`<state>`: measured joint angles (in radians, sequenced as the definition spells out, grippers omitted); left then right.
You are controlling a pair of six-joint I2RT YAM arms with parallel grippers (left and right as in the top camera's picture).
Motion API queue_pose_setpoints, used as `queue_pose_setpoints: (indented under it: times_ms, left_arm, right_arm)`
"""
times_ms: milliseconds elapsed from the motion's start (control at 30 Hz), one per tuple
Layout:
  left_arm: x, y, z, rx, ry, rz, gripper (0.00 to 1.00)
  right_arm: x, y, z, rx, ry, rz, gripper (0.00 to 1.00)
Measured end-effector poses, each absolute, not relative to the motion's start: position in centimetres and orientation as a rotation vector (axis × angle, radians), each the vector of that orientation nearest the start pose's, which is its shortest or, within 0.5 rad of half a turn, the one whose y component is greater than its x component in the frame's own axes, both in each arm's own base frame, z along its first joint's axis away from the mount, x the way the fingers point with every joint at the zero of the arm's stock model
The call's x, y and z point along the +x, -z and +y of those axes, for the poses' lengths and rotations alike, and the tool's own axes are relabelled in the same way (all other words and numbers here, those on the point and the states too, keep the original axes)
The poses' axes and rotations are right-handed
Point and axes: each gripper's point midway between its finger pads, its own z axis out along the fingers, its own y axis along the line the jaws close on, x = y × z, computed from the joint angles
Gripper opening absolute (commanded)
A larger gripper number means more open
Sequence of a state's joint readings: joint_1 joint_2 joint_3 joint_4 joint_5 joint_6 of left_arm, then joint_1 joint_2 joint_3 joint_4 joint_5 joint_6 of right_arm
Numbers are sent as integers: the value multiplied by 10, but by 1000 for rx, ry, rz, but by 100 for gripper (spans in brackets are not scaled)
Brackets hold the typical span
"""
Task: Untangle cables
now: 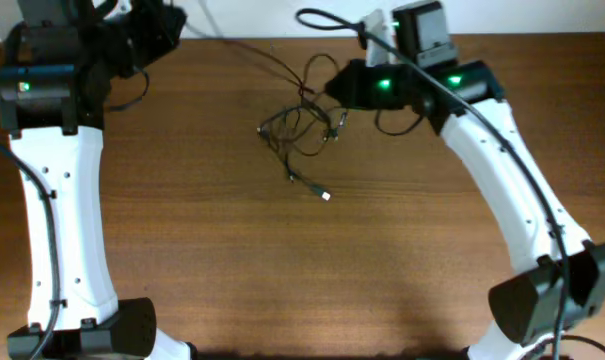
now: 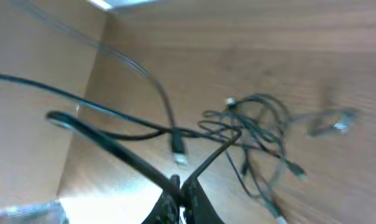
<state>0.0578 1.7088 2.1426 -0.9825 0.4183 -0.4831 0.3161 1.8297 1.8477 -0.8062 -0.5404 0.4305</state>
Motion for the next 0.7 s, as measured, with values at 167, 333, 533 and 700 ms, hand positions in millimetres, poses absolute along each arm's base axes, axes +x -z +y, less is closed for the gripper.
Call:
queue_pose_setpoints:
  times_ms: [167,333,533,700]
  left_arm:
    - [420,-352,15,-463,196,2359,3]
    - [418,-369,85,-612,-286,2212,3]
    - [416,-383,138,-706,-362,2116,0]
    - [409,-385,154,-683,-464,2125,0]
  right_arm:
    - [414,-239,179,149,-764,2676,4]
    - [382,-292,55,374,-568,2572,4]
    - [332,-300,-66,731,-453,2519,4]
    - [306,-295,-129,966,-362,2452,4]
